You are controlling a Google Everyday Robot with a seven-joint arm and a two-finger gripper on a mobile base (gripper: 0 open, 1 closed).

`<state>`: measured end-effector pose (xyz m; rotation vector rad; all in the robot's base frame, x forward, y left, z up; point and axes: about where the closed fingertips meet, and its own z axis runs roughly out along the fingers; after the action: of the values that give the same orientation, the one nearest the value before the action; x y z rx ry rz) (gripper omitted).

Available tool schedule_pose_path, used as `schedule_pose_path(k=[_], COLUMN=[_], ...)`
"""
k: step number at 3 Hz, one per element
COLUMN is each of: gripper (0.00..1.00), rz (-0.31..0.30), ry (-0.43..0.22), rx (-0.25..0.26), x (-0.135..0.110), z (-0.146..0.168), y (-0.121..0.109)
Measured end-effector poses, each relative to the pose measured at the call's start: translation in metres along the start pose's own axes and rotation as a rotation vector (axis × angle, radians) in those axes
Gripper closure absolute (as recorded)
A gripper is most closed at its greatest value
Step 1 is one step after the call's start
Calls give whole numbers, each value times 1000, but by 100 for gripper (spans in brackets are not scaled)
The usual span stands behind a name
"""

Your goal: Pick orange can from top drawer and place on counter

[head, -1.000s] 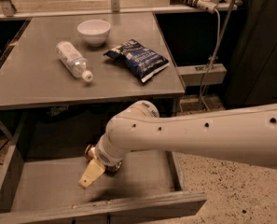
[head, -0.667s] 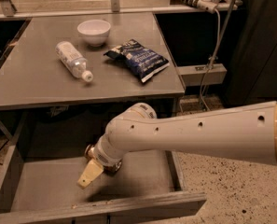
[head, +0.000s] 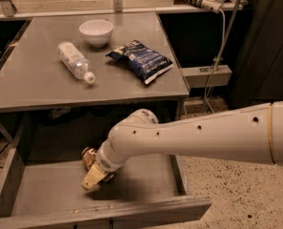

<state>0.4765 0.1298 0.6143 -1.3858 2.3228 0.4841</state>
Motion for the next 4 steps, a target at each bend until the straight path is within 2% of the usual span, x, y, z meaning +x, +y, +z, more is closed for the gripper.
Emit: schedule_pose_path(k=[3,4], gripper=[88,100], rz=[0,-1], ry=[0,12], rx=[0,-5], x=[0,-2], z=[0,-5], y=[0,3])
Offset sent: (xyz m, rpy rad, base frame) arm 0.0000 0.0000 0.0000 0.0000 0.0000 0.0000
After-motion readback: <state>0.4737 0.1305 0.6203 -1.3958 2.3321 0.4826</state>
